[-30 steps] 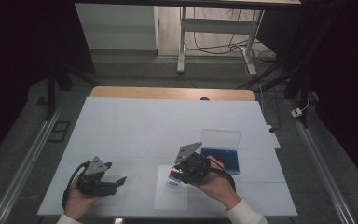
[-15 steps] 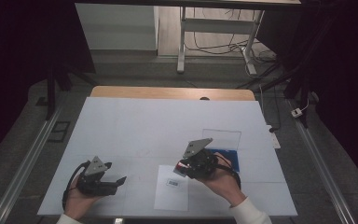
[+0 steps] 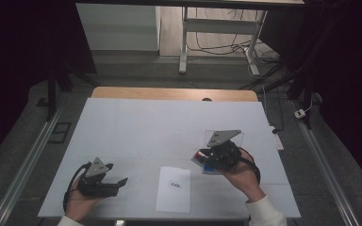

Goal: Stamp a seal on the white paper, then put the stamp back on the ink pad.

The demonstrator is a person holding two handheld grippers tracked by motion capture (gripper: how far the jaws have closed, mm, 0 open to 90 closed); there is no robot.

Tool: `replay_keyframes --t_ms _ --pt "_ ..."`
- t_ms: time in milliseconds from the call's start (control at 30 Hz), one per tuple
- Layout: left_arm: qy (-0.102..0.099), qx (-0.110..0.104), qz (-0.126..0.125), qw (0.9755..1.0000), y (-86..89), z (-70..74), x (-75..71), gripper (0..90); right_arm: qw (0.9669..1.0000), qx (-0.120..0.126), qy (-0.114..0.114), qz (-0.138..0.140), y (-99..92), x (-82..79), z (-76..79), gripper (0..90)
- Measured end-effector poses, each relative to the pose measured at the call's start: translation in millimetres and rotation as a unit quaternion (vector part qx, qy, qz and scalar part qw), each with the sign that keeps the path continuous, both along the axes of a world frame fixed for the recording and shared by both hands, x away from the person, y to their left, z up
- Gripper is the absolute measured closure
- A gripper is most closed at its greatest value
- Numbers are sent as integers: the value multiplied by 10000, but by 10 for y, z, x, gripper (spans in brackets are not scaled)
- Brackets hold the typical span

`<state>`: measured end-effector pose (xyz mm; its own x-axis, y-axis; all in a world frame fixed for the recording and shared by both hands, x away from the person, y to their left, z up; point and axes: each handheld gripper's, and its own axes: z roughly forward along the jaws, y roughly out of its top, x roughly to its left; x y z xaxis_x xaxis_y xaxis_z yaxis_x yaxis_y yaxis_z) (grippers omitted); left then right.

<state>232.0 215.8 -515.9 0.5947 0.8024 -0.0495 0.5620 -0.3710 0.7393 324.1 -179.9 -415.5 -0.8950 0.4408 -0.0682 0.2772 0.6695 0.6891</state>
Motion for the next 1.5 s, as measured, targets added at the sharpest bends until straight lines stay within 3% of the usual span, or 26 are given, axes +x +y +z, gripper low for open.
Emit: replay_keyframes --t_ms 433,733,1000,1500 --pt "-7 -19 4 10000 4 0 1 221 9987 -114 28 -498 -325 130 -6 699" --pt "-8 4 -12 10000 2 -3 2 221 9959 -399 64 -810 -472 201 -70 699" --pt "-6 4 -29 10000 -5 -1 -1 221 9925 -677 237 -987 -559 280 -182 699" --pt "9 30 -29 10000 -11 -8 1 221 9894 -944 301 -1066 -564 350 -324 698"
